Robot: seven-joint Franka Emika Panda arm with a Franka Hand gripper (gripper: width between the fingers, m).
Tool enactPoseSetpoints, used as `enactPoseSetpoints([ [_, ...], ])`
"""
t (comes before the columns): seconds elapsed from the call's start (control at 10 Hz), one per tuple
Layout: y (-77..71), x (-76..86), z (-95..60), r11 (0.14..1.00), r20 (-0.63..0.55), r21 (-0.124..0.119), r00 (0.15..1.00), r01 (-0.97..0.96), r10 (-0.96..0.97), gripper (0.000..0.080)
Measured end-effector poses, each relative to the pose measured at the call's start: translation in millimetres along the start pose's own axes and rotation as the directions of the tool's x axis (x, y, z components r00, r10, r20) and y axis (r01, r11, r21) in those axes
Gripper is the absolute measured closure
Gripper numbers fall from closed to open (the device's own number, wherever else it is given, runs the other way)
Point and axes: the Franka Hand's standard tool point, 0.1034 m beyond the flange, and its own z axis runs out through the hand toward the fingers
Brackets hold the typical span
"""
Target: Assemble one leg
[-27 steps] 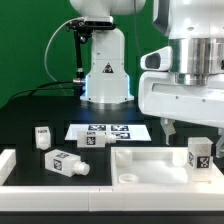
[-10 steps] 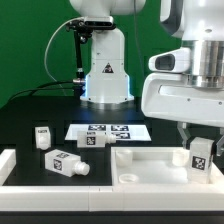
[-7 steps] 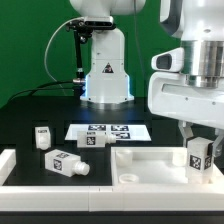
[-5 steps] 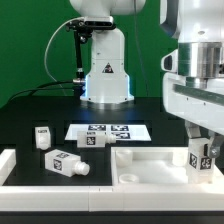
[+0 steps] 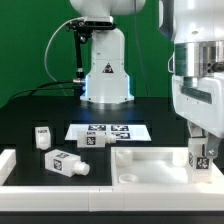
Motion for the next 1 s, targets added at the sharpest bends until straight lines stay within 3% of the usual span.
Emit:
enactPoseSetpoints([
  [0.1, -0.4, 0.2, -1.4, 0.987, 0.000, 0.002, 0.987, 0.163, -0.163, 0.0277],
  [0.2, 0.1, -1.5, -4.0, 0.957, 0.002, 0.002, 0.957, 0.289, -0.289, 0.0177],
  [0.3, 4.1, -4.4, -5.3, 0.928, 0.008, -0.019, 0.928, 0.372, -0.372, 0.0158],
  [0.4, 4.1, -5.6, -5.1, 0.909, 0.001, -0.008, 0.909, 0.417, -0.417, 0.0158],
  [0.6, 4.6, -4.1, -4.1, 0.844, 0.002, -0.010, 0.844, 0.536, -0.536, 0.0151],
  [0.7, 4.5, -3.8, -3.1, 0.767, 0.000, -0.020, 0.768, 0.641, -0.641, 0.0151],
  [0.8, 0.3, -3.8, -1.3, 0.606, 0.003, -0.041, 0.606, 0.795, -0.795, 0.0151],
  [1.0, -6.7, -13.3, 3.4, 0.387, 0.017, -0.055, 0.389, 0.920, -0.921, 0.0151],
])
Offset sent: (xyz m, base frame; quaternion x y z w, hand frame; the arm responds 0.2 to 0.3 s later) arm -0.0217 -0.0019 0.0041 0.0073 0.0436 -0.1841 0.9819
